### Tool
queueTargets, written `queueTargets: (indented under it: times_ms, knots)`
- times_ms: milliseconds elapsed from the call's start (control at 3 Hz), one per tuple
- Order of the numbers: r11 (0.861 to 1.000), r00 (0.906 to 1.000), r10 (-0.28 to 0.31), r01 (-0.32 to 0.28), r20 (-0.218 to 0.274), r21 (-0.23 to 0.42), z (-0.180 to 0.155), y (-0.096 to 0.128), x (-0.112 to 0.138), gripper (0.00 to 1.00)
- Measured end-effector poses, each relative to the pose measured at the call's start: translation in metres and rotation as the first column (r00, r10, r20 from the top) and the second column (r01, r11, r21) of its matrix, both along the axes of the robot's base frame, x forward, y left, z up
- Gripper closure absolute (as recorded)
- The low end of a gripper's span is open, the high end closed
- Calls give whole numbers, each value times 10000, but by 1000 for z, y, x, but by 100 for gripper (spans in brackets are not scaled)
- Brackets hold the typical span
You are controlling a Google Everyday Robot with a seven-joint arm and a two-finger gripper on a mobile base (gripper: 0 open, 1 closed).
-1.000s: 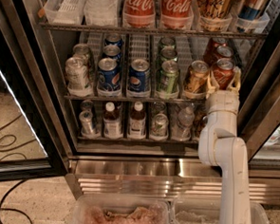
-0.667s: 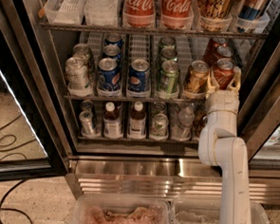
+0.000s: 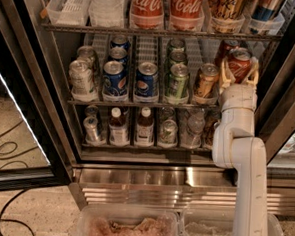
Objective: Pick coke can from middle shelf of fridge
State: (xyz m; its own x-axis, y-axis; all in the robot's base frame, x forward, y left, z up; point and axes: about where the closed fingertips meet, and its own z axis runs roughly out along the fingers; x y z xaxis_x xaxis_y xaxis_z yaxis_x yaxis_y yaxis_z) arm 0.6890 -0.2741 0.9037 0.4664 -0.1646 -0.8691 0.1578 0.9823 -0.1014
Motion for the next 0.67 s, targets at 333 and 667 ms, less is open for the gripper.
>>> queueTargets:
  times_ms: [333, 667]
  knots:
    - [9992, 9991, 174, -188, 376, 354, 19, 2, -5, 100]
    - [9983, 9972, 332, -362, 663, 447, 33, 3, -9, 100]
